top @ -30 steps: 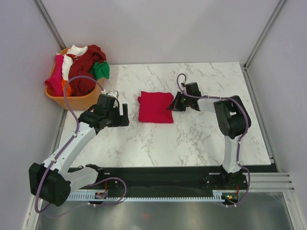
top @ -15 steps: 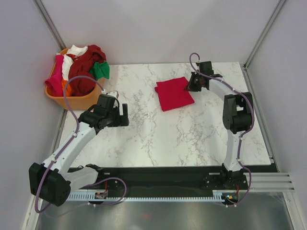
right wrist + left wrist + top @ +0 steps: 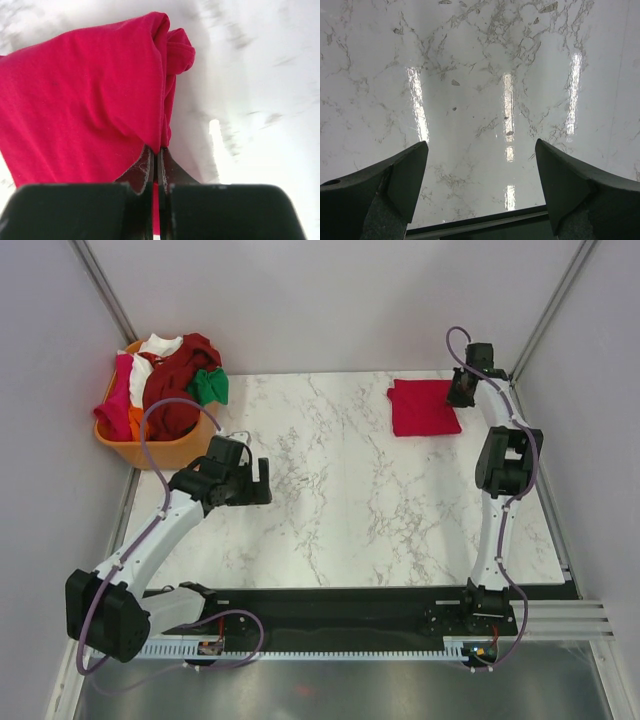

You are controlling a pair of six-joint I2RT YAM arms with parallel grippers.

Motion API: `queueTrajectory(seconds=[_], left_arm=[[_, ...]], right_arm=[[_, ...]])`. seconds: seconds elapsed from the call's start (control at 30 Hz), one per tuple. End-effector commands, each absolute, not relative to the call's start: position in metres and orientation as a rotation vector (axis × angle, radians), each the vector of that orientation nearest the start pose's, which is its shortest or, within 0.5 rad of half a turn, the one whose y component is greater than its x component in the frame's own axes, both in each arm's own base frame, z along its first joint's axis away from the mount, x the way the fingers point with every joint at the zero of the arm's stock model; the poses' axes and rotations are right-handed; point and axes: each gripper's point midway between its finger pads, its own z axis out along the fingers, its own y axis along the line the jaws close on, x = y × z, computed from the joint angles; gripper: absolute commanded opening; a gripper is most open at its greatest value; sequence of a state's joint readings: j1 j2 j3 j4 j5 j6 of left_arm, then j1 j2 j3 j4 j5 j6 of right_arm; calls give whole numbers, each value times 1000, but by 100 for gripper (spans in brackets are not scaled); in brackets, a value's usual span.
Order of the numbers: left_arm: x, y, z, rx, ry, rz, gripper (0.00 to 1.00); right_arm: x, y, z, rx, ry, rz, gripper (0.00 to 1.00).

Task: Fold and stack the t-shirts
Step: Neatly place the folded tshirt to the corner

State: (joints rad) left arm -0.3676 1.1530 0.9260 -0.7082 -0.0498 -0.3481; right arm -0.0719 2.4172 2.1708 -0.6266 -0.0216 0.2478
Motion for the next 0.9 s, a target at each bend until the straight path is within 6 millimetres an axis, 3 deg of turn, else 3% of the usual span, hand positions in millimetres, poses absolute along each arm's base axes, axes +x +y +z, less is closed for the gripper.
queueTrajectory(seconds=[0.0, 0.07, 0.1, 0.2, 0.33, 0.5, 0.53, 0.57, 0.6, 0.63, 0.7, 0.83, 0.87], left_arm=[[265, -110, 130, 59, 2521, -245, 95], [265, -111, 127, 64, 2531, -248, 95], [265, -111, 126, 63, 2535, -244, 95], [264, -111, 123, 64, 2544, -241, 94], [265, -110, 119, 64, 2560, -232, 94], [263, -111, 113, 64, 2581, -229, 94], [263, -111, 113, 64, 2583, -231, 94], [264, -111, 112, 64, 2584, -230, 94], [263, -112, 112, 68, 2589, -233, 94], [263, -112, 111, 68, 2591, -234, 94], [263, -112, 110, 70, 2594, -232, 94], [262, -112, 110, 70, 2594, -233, 94], [262, -112, 111, 72, 2591, -235, 94]], right_arm=[[611, -75, 93, 398, 2353, -50, 0], [614, -93, 90, 422, 2341, -97, 0], [619, -107, 98, 445, 2309, -114, 0], [628, -127, 99, 477, 2261, -141, 2], [638, -151, 110, 472, 2188, -225, 10], [636, -194, 119, 495, 2124, -407, 18], [637, -198, 120, 502, 2110, -405, 24], [640, -204, 121, 514, 2088, -401, 37], [645, -205, 125, 503, 2073, -352, 59], [647, -206, 126, 498, 2062, -340, 97], [654, -206, 136, 486, 2024, -339, 98], [637, -241, 180, 647, 1893, -541, 98], [628, -246, 208, 682, 1840, -564, 98]])
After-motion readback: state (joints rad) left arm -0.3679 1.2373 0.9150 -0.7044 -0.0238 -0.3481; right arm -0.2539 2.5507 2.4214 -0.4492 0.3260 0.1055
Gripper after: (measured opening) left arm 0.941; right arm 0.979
